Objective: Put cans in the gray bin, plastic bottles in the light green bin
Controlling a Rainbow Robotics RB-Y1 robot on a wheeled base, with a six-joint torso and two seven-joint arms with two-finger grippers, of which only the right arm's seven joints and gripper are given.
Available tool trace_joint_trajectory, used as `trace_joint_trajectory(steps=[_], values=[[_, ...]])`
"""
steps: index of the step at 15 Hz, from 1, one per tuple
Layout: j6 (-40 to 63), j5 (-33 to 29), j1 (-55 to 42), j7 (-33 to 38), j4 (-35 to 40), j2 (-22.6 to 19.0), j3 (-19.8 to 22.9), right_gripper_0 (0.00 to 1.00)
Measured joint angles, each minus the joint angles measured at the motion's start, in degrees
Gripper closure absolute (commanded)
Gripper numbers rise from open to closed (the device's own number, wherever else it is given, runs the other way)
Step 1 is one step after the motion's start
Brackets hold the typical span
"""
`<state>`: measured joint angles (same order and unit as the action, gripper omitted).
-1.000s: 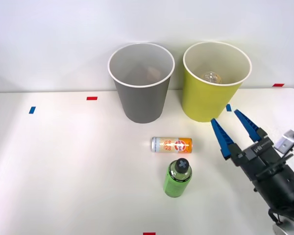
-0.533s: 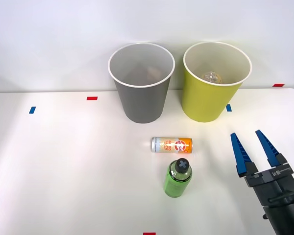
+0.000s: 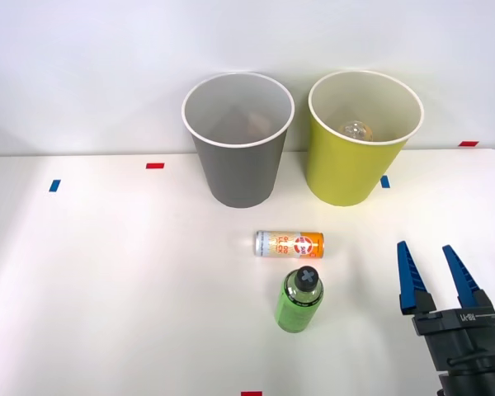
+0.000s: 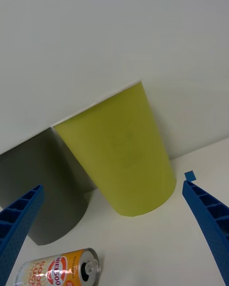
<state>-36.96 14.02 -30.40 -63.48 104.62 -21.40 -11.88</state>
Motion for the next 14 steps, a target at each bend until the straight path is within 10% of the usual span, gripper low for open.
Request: trace_joint_trajectory(steps=[7,14], values=[[4.23,-25.90,-1.07,5.93,-0.25,17.67,8.91,0.00],[-7.49,-27.27,-10.28,0.38,-3.18,17.39,8.59,0.00]])
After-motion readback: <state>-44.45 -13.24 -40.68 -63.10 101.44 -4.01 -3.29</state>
